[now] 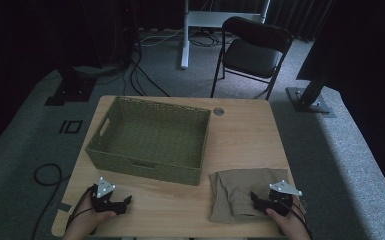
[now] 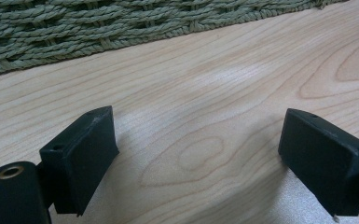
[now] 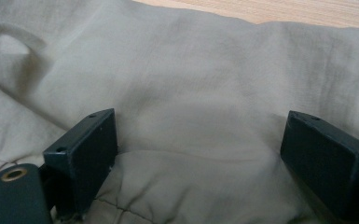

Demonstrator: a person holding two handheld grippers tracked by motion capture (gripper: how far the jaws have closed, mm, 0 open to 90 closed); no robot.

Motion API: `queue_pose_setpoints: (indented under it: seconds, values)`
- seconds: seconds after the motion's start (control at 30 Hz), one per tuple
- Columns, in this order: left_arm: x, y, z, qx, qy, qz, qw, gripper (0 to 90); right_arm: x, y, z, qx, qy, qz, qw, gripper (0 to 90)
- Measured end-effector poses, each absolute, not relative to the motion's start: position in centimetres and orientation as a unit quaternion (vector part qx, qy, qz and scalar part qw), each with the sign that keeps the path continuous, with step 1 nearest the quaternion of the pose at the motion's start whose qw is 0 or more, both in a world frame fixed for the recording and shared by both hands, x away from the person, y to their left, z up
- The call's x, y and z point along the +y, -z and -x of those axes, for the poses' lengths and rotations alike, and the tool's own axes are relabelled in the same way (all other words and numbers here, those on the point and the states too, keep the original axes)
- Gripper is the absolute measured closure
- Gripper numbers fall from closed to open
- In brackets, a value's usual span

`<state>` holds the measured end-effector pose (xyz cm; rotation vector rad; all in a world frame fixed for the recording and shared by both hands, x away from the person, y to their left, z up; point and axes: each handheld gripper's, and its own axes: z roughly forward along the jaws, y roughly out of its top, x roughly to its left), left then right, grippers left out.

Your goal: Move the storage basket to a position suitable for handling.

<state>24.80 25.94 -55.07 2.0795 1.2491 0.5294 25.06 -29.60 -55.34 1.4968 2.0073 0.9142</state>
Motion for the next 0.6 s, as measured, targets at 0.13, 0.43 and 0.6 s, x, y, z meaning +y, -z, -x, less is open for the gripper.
queue_pose_setpoints:
  seconds: [0.13,0.43,0.6]
  values:
    - [26.1,55.0,-24.7,0.475,-0.196,-0.792,0.329,11.8,-29.6,55.3,-25.1,0.734,-0.331,-0.546,0.233,10.4]
    - [28.1,54.8,-24.3,0.489,-0.177,-0.780,0.349,15.4,-29.4,54.8,-25.1,0.737,-0.321,-0.548,0.233,11.4]
    - [29.1,54.7,-24.5,0.496,-0.176,-0.772,0.355,15.3,-29.3,54.3,-25.3,0.738,-0.325,-0.541,0.238,11.5]
